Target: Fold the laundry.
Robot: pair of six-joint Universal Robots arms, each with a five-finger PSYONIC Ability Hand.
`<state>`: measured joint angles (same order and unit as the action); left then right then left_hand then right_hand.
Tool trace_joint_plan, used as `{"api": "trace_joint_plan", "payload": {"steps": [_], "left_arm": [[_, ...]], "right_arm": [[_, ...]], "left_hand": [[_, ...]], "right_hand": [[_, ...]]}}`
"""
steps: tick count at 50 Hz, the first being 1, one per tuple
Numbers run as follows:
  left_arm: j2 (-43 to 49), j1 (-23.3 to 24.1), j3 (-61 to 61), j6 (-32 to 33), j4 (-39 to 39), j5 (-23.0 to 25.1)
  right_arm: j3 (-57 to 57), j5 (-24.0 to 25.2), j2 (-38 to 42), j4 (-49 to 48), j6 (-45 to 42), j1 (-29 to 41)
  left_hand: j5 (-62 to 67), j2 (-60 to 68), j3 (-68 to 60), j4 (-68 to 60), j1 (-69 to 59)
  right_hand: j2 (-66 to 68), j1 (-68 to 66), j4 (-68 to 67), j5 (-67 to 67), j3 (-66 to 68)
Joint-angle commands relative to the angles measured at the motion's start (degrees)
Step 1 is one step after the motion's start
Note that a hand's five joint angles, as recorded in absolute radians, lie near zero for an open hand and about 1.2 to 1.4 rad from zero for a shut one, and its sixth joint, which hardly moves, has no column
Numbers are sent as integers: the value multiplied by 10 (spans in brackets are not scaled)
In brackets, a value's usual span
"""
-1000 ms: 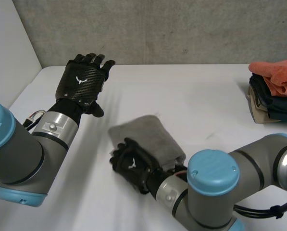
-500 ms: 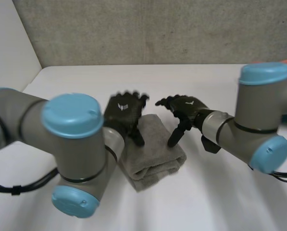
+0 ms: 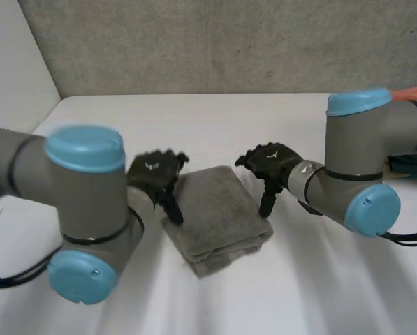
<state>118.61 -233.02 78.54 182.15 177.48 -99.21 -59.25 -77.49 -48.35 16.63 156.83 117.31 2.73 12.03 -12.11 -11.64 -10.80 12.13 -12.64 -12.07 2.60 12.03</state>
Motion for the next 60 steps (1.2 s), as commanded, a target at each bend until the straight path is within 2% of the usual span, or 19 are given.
{"api": "trace_joint_plan", "payload": {"steps": [1, 5, 6, 9, 10, 12, 13, 17, 18, 28, 41, 42, 45, 46, 47, 56, 60], "left_arm": [[-89, -5, -20, 44, 8, 97], [-111, -23, -38, 46, 17, 168], [-114, -35, -47, 46, 17, 204], [-114, -49, -59, 46, 15, 272], [-114, -55, -67, 47, 10, 325], [-113, -60, -71, 46, 6, 380], [-111, -66, -72, 44, 2, 428], [-110, -84, -68, 44, 0, 510], [-110, -87, -67, 44, -1, 518], [-106, -85, -58, 44, 1, 506], [-113, -82, -47, 40, 1, 506], [-114, -82, -45, 40, 2, 506], [-116, -82, -41, 41, 2, 506], [-116, -82, -41, 41, 2, 506], [-116, -82, -41, 41, 2, 506], [-131, -83, -50, 39, 4, 506], [-147, -84, -60, 38, 5, 506]], "right_arm": [[-222, 1, -163, -189, -29, 27], [-340, 6, -206, -289, -40, 48], [-360, 8, -209, -306, -42, 52], [-425, 4, -208, -353, -50, 66], [-440, 3, -206, -366, -55, 71], [-458, 1, -199, -381, -61, 80], [-469, 0, -179, -402, -69, 90], [-474, -8, -120, -471, -85, 104], [-472, -10, -112, -484, -88, 104], [-431, -16, -61, -581, -126, 104], [-342, -21, -8, -582, -124, 103], [-338, -20, -6, -582, -123, 102], [-324, -17, 1, -583, -123, 102], [-320, -17, 1, -582, -123, 101], [-313, -15, -2, -582, -122, 101], [-257, -17, -61, -583, -72, 93], [-213, -22, -82, -575, -50, 57]], "left_hand": [[-27, -20, 21, 16, 8], [-27, -20, 21, 16, 8], [-27, -20, 21, 16, 8], [-27, -20, 21, 16, 8], [-27, -20, 21, 16, 8], [-27, -20, 21, 16, 8], [-27, -20, 21, 16, 8], [-27, -20, 21, 16, 8], [-27, -20, 21, 16, 8], [-27, -20, 21, 16, 8], [-27, -20, 21, 16, 8], [-27, -20, 21, 16, 8], [-27, -20, 21, 16, 8], [-27, -20, 21, 16, 8], [-27, -20, 21, 16, 8], [-27, -20, 21, 16, 8], [-27, -20, 21, 16, 8]], "right_hand": [[-21, 26, 21, -26, -20], [-21, 26, 21, -26, -20], [-21, 26, 21, -26, -20], [-21, 26, 21, -26, -20], [-21, 26, 21, -26, -20], [-21, 26, 21, -26, -20], [-21, 26, 21, -26, -20], [-21, 26, 21, -26, -20], [-21, 26, 21, -26, -20], [-21, 26, 21, -26, -20], [-12, 17, 12, -17, -11], [25, -19, -25, 20, 26], [298, -293, -299, 293, 299], [416, -411, -416, 411, 417], [676, -671, -677, 671, 677], [679, -674, -679, 674, 680], [679, -674, -679, 674, 680]]}}
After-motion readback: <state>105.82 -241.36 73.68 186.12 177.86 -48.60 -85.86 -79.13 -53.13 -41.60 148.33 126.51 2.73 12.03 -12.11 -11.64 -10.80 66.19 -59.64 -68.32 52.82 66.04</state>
